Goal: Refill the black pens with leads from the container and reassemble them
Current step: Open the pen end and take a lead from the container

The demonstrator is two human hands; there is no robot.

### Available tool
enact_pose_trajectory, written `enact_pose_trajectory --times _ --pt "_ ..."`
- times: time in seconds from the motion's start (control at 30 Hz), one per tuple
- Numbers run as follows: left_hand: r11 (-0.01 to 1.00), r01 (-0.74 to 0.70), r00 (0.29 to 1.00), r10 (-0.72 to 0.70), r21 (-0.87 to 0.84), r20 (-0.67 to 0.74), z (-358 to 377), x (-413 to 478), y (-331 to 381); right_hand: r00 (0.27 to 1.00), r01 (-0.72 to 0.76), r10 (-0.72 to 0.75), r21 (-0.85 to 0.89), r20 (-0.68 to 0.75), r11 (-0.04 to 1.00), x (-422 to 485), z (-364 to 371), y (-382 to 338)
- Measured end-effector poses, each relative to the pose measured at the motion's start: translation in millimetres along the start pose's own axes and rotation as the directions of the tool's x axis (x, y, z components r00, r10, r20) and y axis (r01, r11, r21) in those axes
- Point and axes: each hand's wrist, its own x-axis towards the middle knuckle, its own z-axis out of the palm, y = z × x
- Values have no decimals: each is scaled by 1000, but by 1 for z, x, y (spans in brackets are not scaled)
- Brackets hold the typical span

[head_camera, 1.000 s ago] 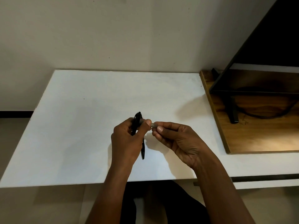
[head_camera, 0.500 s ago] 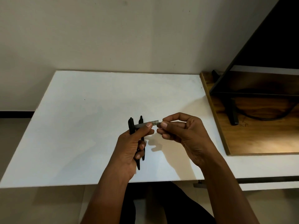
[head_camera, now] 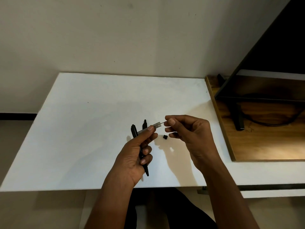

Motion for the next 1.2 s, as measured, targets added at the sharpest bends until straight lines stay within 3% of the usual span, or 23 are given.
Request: enact_pose_trajectory --times 0.33,0.7,0.77,0.9,1.03,1.2 --pt "998 23 1000 -24 -53 -12 -1 0 0 994 71 -80 -112 -70 991 1 2 1" --pt "998 27 1000 -27 -50 -1 -2 1 0 990 60 -70 -84 -120 995 0 1 1" --pt "998 33 999 -33 -55 0 -3 1 1 986 45 -48 -25 -158 999 0 0 -1" --pt "997 40 999 -40 -65 1 -4 0 2 979 -8 60 258 -194 966 1 -9 -5" --pt "997 37 999 -38 -66 -5 -4 0 2 973 -114 171 326 -152 939 1 -16 -5" --pt "1000 -6 999 5 -9 -32 -3 1 0 961 -278 274 169 44 946 -2 -10 -3"
